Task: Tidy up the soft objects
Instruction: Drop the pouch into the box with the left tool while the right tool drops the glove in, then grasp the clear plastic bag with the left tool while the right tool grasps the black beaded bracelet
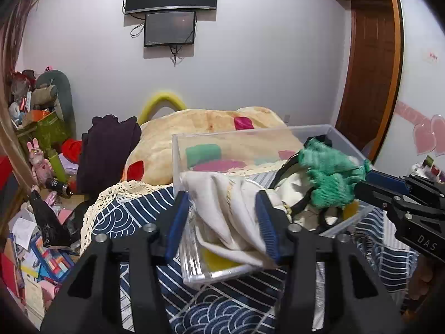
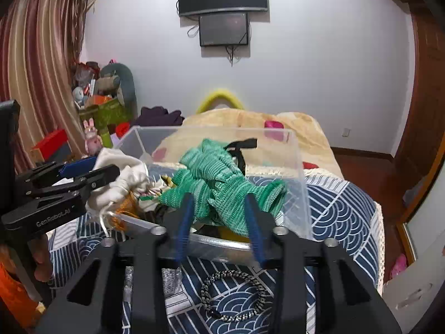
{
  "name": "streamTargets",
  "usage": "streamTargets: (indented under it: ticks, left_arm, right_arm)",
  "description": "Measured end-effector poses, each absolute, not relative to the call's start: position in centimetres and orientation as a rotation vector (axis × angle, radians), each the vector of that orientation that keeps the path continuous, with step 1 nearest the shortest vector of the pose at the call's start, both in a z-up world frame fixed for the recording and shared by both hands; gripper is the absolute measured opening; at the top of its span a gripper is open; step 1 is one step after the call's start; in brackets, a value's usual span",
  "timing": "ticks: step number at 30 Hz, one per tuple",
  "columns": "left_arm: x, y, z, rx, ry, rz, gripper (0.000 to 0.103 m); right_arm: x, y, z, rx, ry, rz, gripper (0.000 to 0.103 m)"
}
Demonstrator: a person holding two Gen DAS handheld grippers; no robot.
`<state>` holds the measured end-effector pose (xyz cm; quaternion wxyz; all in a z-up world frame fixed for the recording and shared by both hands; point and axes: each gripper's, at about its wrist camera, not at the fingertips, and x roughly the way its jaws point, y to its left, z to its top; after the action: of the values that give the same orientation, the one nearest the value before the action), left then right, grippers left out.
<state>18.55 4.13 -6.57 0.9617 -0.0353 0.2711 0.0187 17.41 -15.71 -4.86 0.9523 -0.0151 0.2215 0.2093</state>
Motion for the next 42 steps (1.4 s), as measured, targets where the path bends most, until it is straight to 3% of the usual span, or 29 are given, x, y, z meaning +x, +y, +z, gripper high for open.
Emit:
streamTargets:
  ticks: [7, 10, 15, 27, 29, 30, 33, 35, 39, 42]
  left_arm:
    - [15.9, 3.3, -4.3, -0.054, 0.470, 0.012, 0.089]
    - [14.7, 2.8, -3.9, -0.046, 0.454, 0.001, 0.097]
    - [13.4, 2.2, -4.4, -0.033, 0.464, 0.002, 0.102]
    - [14.8, 0.2, -11.0, -0.054, 0.644, -0.041, 0.102]
    - [15.0, -0.1, -11.5, -0.049, 0.645, -0.038, 0.099]
    - [15.0, -0.2, -11.6, -0.051, 0.642, -0.043, 0.091]
    - [15.2, -0.5, -11.9, -0.048, 0.667, -0.079, 0.078]
    - [15.5, -0.8, -12.3, -0.059, 0.683, -0.105, 0.071]
    - [15.4, -1.0, -12.6, -0.085, 0.702, -0.183, 0.035]
    - [14.8, -1.3, -12.2, -0.064, 0.685, -0.181, 0.024]
  right_arm:
    - [14.9, -17.5, -3.5, -0.027, 0.377, 0.426, 0.056]
    - [13.9, -17.9, -3.4, -0.029, 0.368, 0.428, 0.060]
    - [13.7, -17.9, -5.1, -0.055, 0.418, 0.425, 0.060]
    - [17.7, -18.7, -11.4, -0.009, 0.639, 0.386, 0.062]
    - [18.3, -18.6, -11.8, -0.008, 0.656, 0.376, 0.059]
    - [18.5, -18.6, -12.0, -0.007, 0.660, 0.377, 0.056]
    - [18.5, -18.4, -12.2, -0.016, 0.667, 0.385, 0.035]
    - [18.2, -18.2, -12.1, -0.020, 0.666, 0.395, 0.013]
    - [17.7, -18.2, -12.0, -0.027, 0.647, 0.401, 0.008]
    - [16.9, -17.9, -11.4, -0.027, 0.625, 0.408, 0.007]
